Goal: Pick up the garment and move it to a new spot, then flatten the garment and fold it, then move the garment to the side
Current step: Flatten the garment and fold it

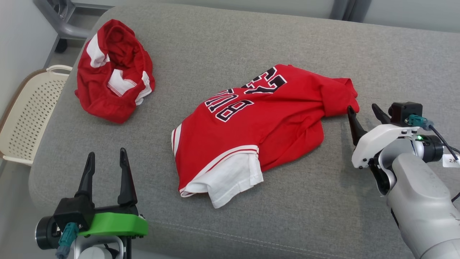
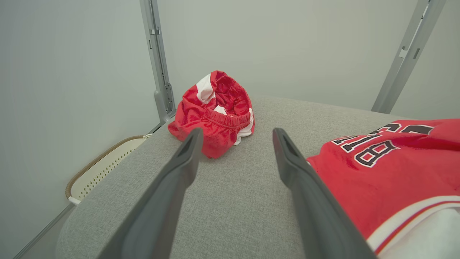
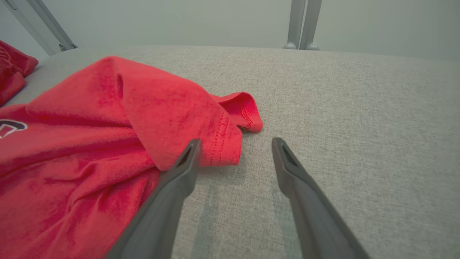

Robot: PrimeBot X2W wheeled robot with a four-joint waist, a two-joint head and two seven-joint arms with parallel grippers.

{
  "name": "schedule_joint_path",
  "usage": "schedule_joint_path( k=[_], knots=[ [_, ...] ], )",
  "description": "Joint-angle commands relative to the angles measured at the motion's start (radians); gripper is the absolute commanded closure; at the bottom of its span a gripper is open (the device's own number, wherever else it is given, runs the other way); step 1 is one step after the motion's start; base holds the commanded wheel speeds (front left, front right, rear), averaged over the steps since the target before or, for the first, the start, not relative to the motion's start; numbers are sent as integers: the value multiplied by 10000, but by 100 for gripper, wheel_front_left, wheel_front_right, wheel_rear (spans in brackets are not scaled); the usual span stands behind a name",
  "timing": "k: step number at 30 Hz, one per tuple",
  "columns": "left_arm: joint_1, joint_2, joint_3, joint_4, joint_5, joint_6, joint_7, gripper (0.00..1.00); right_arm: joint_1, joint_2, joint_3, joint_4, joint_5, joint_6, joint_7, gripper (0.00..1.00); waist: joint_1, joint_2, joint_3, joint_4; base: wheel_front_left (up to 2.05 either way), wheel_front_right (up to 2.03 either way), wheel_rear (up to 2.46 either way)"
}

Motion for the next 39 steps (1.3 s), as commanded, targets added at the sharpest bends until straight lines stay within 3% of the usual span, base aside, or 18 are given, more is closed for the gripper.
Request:
schedule_joint_path(
  k=[1,8,9,10,11,19,28,39],
  knots=[
    [-156,-12,-24,31,44,-67,-37,0,-203,-45,58,189,137,-3,-93,0,0,-1,207,214,0,0,0],
    [-340,-52,-73,157,29,-152,-37,0,-833,-29,520,1443,546,-3,-341,0,0,-1,396,492,0,0,0],
    [-354,-54,-69,161,26,-156,-37,0,-898,-19,572,1558,614,-3,-361,29,0,-1,408,521,0,0,0],
    [-359,-57,-72,166,22,-156,-37,0,-959,-27,625,1666,676,-3,-414,75,0,-1,419,544,0,0,0],
    [-362,-61,-80,171,21,-137,-37,0,-1021,-38,702,1740,722,-3,-459,100,0,-1,428,566,0,0,0],
    [-245,-69,-75,282,-101,-59,-37,0,-1193,-134,1279,1957,1148,-3,-690,100,0,-1,315,513,0,0,0],
    [-34,-66,-19,427,-62,-92,-37,0,-1450,-519,2149,1314,1785,-3,-746,100,0,-1,-243,-148,0,0,0],
    [346,-61,26,527,-140,-9,-37,0,-2736,-2210,3900,-744,3486,-6,128,100,0,-1,-942,-845,0,0,0]
  ],
)
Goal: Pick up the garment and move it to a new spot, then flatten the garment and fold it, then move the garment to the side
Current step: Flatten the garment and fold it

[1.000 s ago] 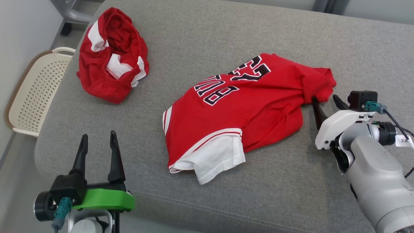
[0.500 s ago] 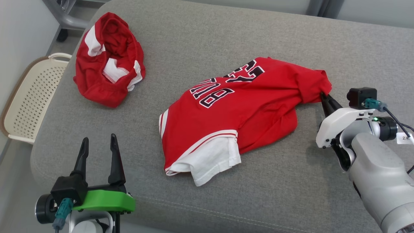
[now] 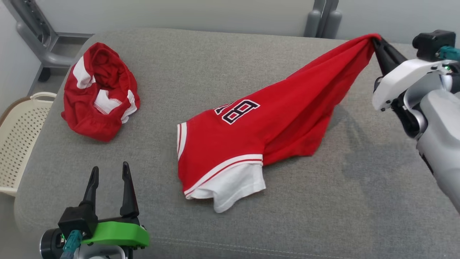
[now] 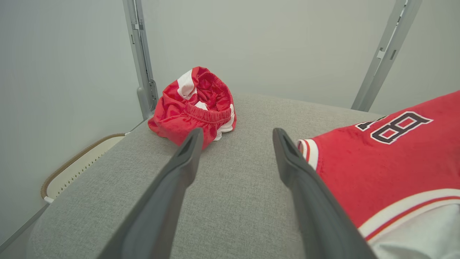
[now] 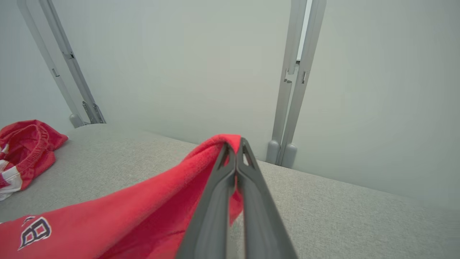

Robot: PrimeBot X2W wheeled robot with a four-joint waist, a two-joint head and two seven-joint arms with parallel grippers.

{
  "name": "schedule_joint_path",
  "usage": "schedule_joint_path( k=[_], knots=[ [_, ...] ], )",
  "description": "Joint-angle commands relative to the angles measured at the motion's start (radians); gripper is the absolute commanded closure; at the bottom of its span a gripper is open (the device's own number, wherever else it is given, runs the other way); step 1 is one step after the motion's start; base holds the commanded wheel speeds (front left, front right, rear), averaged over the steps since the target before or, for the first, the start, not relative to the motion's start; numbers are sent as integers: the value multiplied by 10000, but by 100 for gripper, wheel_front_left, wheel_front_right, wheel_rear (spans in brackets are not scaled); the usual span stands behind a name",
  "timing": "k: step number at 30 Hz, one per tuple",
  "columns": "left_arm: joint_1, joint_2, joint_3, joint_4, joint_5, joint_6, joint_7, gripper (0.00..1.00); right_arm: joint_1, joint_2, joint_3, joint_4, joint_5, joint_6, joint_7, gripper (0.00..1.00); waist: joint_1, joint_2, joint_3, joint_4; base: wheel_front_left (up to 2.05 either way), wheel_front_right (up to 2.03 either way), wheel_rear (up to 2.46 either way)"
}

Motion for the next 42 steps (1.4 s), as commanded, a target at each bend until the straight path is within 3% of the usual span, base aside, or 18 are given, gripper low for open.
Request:
schedule_joint_path(
  k=[1,11,17,23,24,25,26,34,42],
  knots=[
    [122,4,7,-11,-49,32,-37,0,-106,-197,133,-155,228,-10,145,100,0,-1,-177,-186,0,0,0],
    [174,4,-20,52,-132,35,-37,0,-117,-785,494,-739,929,-10,556,100,0,-1,-239,-274,0,0,0],
    [-25,4,-146,46,-140,-3,-37,0,-6,-733,747,-220,887,-10,702,100,0,-1,-59,-137,0,0,0],
    [-157,5,-249,84,-104,-12,-37,0,-379,-578,869,762,475,-10,174,100,0,-1,117,119,0,0,0],
    [-181,5,-275,84,-103,-9,-37,0,-444,-543,855,990,404,-10,83,93,0,-1,134,149,0,0,0],
    [-212,5,-290,98,-102,-11,-37,0,-513,-515,849,1225,287,-10,-3,54,0,-1,145,178,0,0,0],
    [-233,5,-313,110,-104,-15,-38,0,-578,-456,844,1462,189,-10,-57,0,0,-1,155,203,0,0,0],
    [-201,5,-339,135,-69,35,-38,0,-808,-39,817,2293,2,-11,-533,0,0,-1,127,35,0,0,0],
    [-192,5,-420,125,-49,-35,-38,0,-290,10,557,1905,114,-11,-834,0,0,-1,91,-337,0,0,0]
  ],
)
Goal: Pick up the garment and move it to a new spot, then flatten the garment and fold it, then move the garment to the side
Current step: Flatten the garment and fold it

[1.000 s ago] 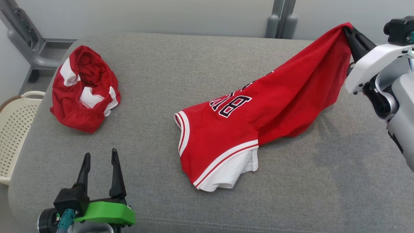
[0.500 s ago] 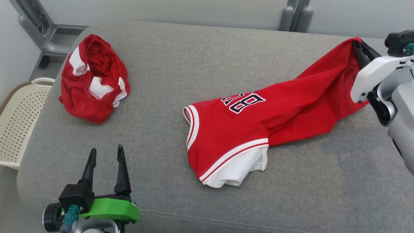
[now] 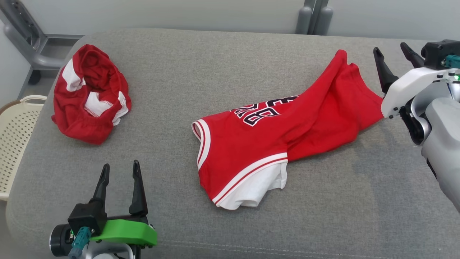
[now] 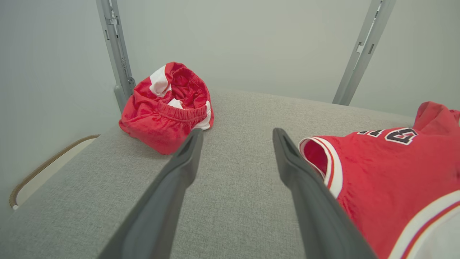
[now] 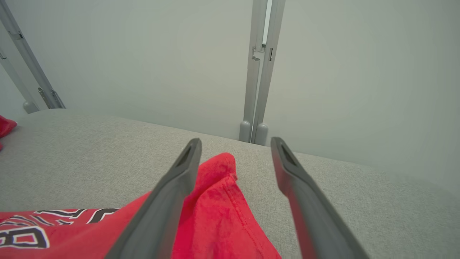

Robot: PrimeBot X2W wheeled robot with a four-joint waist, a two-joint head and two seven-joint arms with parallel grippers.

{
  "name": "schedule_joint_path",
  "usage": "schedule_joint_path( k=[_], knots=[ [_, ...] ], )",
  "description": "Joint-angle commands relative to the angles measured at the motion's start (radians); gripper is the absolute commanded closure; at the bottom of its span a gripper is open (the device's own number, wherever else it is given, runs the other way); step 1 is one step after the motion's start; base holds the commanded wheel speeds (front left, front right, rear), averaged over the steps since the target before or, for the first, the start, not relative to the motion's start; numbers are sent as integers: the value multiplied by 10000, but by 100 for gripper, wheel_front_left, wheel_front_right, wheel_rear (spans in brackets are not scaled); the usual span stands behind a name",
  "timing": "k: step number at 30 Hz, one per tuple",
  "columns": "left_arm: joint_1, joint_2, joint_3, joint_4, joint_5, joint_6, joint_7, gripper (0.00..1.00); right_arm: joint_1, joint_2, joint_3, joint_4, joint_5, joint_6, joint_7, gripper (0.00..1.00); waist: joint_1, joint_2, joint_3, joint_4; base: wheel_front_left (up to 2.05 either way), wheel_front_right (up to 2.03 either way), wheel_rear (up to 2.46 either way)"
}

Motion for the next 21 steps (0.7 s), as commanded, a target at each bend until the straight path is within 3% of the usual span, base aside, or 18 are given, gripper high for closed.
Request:
schedule_joint_path(
  k=[1,7,13,21],
  knots=[
    [-55,7,-13,6,62,-32,-38,0,363,-32,-125,-233,7,-13,-96,0,0,-1,-5,-133,0,0,0],
    [2,7,-74,45,82,-80,-38,0,1342,-175,-961,-1404,-293,-13,-102,0,0,-1,-55,-297,0,0,0],
    [141,7,-212,145,80,-103,-38,0,3333,108,-2633,-3161,-1225,-13,-105,0,0,-1,-201,-529,0,0,0],
    [225,8,-534,273,-22,-171,-36,0,6070,1463,-4983,-5654,-2594,-12,-96,0,0,-1,-253,-653,0,0,0]
  ],
)
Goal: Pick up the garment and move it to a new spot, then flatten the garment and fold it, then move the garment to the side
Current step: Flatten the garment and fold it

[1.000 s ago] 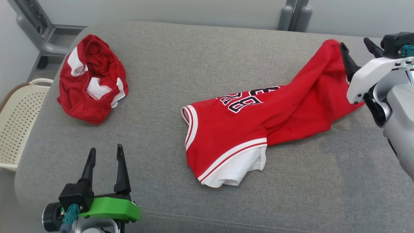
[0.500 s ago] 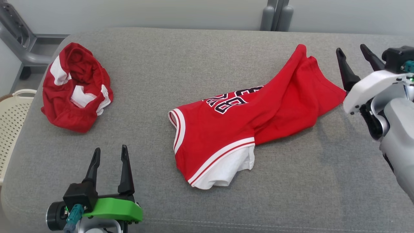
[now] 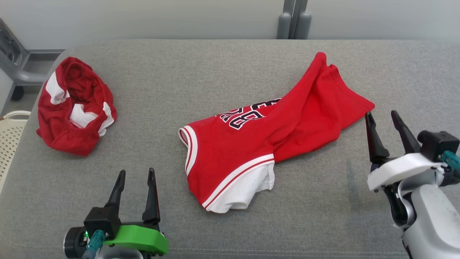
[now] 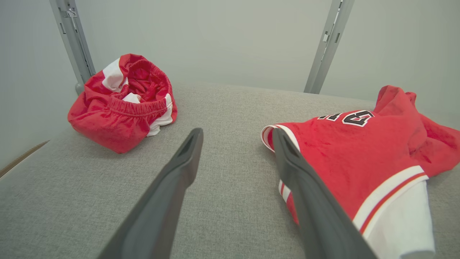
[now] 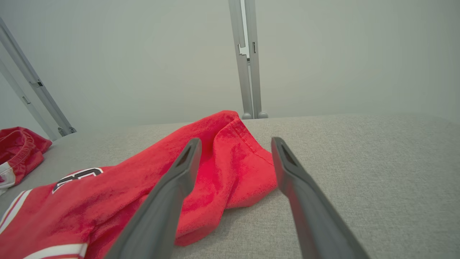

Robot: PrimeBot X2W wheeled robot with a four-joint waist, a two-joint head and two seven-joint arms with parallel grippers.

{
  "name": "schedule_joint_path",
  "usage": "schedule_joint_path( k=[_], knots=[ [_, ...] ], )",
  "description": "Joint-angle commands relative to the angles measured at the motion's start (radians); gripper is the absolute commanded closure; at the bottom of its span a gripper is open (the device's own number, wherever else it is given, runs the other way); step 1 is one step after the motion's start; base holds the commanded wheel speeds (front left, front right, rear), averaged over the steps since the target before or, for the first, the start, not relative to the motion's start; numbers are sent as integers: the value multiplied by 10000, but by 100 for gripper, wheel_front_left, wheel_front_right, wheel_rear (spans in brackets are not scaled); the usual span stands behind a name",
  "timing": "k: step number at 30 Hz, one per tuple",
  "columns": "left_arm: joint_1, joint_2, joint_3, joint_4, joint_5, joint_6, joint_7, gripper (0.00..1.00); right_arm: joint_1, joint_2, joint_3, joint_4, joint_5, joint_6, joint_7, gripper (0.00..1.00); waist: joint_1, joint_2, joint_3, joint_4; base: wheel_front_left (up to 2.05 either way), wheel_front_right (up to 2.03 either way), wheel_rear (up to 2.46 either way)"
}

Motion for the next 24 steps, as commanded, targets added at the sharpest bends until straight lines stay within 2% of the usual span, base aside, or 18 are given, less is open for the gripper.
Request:
schedule_joint_path(
  k=[1,6,10,17,24],
  knots=[
    [114,10,-52,45,-41,-63,-38,0,388,180,-216,-255,-182,-10,-21,0,0,-1,-10,-3,0,0,0],
    [109,10,-139,141,-66,-59,-38,0,1203,822,-715,-988,-808,-10,-22,0,0,-1,-23,-72,0,0,0],
    [112,8,-397,676,-193,-236,-38,0,1431,1128,-843,-1284,-1070,-10,84,0,0,-1,-8,-168,0,0,0],
    [-227,11,-1201,1830,-580,-569,104,0,1524,1347,-877,-1580,-1230,-10,250,0,0,-1,35,-360,0,0,0],
    [-500,11,-1966,2598,-918,-609,111,0,1499,1414,-834,-1668,-1268,-10,290,0,0,-1,122,-582,0,0,0]
  ],
)
